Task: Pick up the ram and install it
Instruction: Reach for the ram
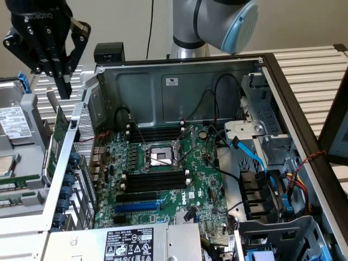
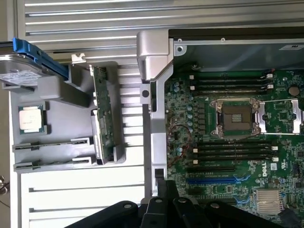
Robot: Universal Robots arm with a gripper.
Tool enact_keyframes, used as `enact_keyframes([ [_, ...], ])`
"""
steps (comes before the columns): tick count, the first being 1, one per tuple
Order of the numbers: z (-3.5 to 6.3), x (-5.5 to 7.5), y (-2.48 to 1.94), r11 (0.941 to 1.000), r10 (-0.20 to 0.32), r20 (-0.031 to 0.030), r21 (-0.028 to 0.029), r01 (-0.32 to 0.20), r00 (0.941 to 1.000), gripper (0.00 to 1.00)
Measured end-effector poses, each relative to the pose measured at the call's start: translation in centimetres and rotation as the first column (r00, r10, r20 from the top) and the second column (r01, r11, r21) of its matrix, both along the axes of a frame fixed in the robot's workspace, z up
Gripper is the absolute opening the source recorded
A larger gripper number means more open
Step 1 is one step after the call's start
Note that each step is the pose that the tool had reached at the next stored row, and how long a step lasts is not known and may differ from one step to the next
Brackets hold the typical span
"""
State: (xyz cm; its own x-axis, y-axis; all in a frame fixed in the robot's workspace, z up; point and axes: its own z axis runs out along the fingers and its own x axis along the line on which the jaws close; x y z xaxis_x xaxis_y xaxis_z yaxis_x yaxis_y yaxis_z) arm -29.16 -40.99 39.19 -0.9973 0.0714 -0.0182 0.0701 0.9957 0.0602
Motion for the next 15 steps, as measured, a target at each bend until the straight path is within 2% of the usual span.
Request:
enact_keyframes([
  [15, -0.1, -6.8, -0.24, 1.0, 0.0, 0.0, 0.0, 0.0, 1.0, 0.1],
])
